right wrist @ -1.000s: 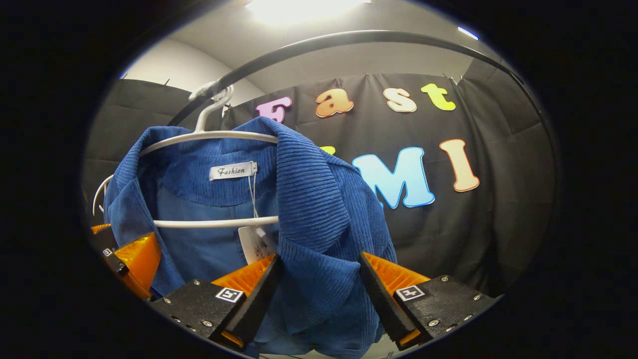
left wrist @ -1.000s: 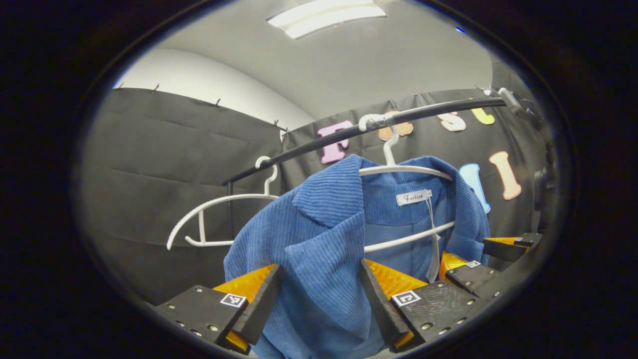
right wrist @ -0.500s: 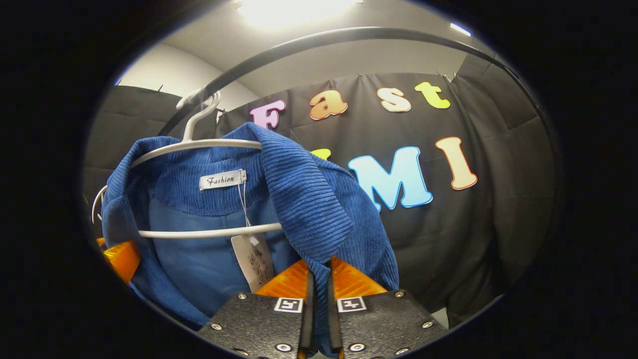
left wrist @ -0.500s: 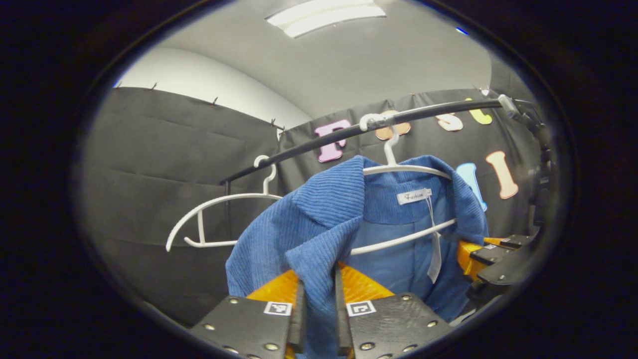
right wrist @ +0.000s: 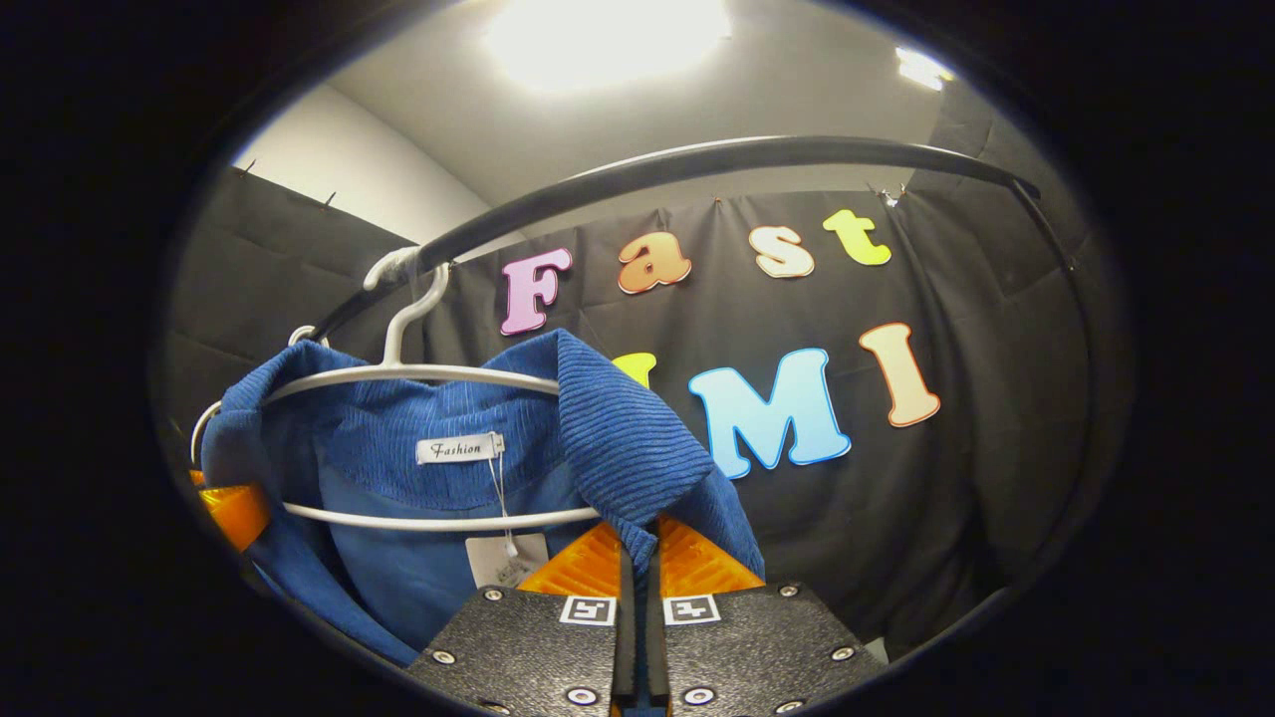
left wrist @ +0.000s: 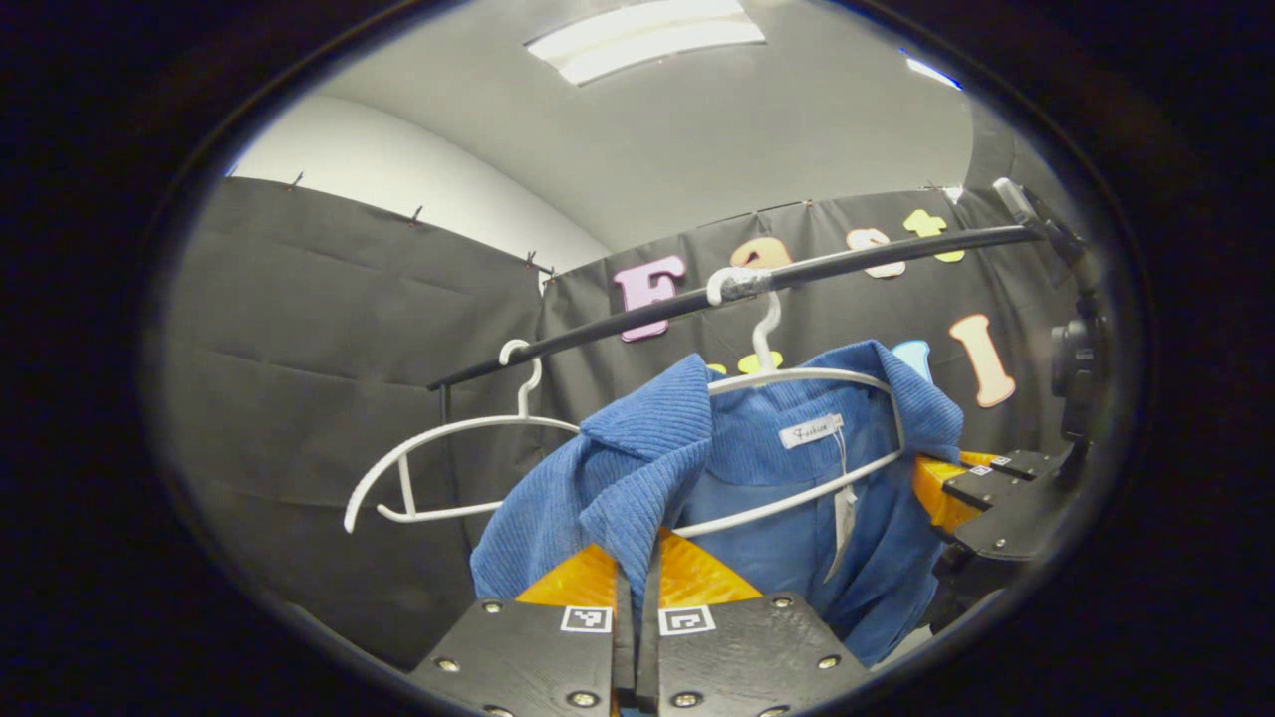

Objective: Grasp the clothes on the hanger with both hands and then place them into the laundry hamper below.

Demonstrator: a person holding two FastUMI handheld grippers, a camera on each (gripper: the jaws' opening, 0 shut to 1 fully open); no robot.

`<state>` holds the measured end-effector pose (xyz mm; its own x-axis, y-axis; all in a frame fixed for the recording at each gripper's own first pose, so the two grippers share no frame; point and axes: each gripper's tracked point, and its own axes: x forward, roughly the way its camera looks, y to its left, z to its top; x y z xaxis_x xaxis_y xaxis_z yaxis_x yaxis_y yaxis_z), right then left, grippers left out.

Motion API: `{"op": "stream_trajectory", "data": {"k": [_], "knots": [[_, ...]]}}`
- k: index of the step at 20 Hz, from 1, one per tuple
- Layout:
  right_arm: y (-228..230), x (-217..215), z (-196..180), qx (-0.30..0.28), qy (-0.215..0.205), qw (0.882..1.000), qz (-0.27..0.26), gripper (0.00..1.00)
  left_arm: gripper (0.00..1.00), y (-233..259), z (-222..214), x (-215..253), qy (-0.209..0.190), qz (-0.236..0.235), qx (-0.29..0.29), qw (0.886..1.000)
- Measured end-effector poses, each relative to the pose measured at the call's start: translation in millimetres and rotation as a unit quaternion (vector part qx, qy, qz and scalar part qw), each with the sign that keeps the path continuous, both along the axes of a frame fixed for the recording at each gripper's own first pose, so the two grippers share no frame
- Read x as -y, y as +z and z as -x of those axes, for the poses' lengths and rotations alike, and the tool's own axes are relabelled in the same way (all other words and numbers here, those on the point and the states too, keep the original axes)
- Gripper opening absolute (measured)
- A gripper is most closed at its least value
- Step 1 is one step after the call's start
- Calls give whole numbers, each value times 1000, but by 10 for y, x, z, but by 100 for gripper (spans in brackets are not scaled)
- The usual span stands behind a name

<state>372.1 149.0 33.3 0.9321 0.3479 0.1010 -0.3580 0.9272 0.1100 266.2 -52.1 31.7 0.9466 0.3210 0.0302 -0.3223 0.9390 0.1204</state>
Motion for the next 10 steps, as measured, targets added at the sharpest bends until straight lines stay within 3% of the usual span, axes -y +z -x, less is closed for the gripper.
{"op": "stream_trajectory", "data": {"k": [10], "knots": [[511,311,-59,36,-19,999,-33,3,2,552,212,-218,3,-5,31,999]]}}
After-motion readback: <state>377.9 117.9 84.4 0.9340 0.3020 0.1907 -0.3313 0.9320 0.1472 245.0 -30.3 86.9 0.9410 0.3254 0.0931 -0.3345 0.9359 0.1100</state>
